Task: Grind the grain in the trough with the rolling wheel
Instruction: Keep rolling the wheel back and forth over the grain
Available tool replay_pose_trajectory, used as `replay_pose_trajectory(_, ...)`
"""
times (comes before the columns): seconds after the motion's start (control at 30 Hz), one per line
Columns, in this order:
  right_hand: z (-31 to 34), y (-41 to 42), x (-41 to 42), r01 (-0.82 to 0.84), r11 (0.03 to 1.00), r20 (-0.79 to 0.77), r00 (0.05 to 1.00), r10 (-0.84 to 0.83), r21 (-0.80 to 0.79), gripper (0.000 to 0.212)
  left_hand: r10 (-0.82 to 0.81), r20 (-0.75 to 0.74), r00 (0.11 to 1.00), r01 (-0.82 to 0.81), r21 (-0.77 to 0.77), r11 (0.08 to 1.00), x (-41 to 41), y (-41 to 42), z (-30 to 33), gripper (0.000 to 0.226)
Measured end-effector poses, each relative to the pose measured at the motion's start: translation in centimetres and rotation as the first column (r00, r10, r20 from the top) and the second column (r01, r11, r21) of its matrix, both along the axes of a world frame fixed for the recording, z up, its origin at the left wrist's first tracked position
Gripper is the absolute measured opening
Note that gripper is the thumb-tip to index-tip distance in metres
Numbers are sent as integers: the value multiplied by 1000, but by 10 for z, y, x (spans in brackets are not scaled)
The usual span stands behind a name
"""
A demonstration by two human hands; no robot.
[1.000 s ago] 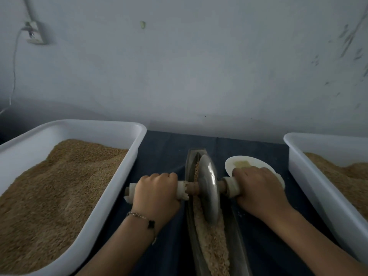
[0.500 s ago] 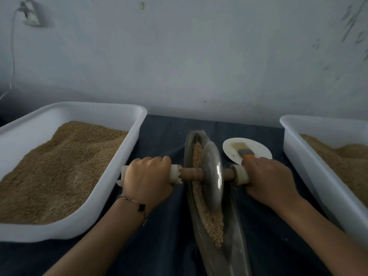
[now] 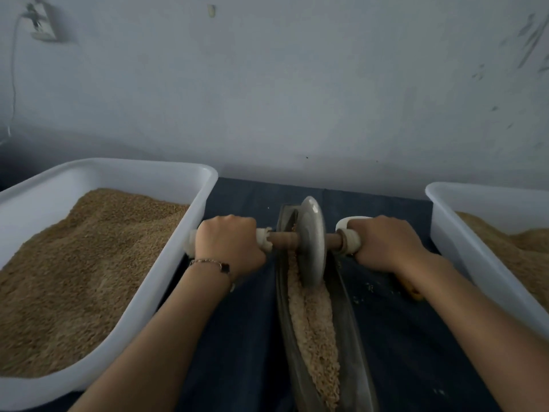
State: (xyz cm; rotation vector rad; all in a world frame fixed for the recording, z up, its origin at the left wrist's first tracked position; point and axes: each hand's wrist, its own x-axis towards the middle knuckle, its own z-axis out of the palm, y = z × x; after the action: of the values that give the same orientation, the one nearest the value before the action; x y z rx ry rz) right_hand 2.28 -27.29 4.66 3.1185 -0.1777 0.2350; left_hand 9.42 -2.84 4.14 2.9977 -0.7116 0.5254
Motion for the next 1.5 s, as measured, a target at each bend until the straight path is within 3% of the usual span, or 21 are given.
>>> replay_pose_trajectory(0.2, -14, 23, -50, -81, 975, 368, 917, 154, -206, 31, -67, -29, 997, 63, -112, 992, -35, 25, -16, 23)
replay_pose_trajectory(0.3, -27, 27, -91, -118, 969, 480, 852, 210, -215, 31, -193, 99, 976, 204, -119, 972, -69, 43, -23, 28)
replay_pose_trajectory(0.43, -29, 22, -103, -160, 968, 451, 861, 233, -193, 32, -249, 127, 960, 261, -92, 961, -82, 50, -21, 38)
replay_pose_trajectory(0.57, -18, 18, -63, -45, 982, 317, 943, 103, -185, 30, -102, 122, 987, 110, -62, 992, -57, 32, -16, 27)
replay_pose_trajectory(0.7, -13, 8, -15, 75, 996, 85, 993, -79, 49, 6, -28, 218, 975, 32, -13, 999, -25, 2, 0, 23)
replay_pose_trajectory(0.8, -19, 9, -17, 76, 994, 150, 985, -87, 80, 4, -17, 212, 977, 21, -16, 1000, -21, -4, 3, 22)
replay_pose_trajectory(0.93, -27, 23, -62, 51, 990, 336, 942, -4, -133, 16, -51, 134, 990, 60, -64, 996, -59, 21, -11, 27)
replay_pose_trajectory(1.07, -31, 29, -114, -51, 979, 499, 854, 146, -199, 22, -190, 110, 976, 204, -135, 970, -101, 49, -17, 37)
replay_pose_trajectory(1.23, -27, 27, -100, -67, 992, 365, 925, 100, -103, 36, -208, 191, 959, 230, -102, 968, -92, 44, -13, 37)
replay_pose_trajectory(1.37, -24, 17, -54, 83, 997, 184, 980, -81, -1, 17, -138, 182, 974, 143, -18, 989, -52, 15, 0, 30)
replay_pose_trajectory(1.5, -14, 12, -34, 110, 988, 21, 993, -113, 108, 15, -33, -19, 999, 35, 80, 996, -14, 2, 11, 22)
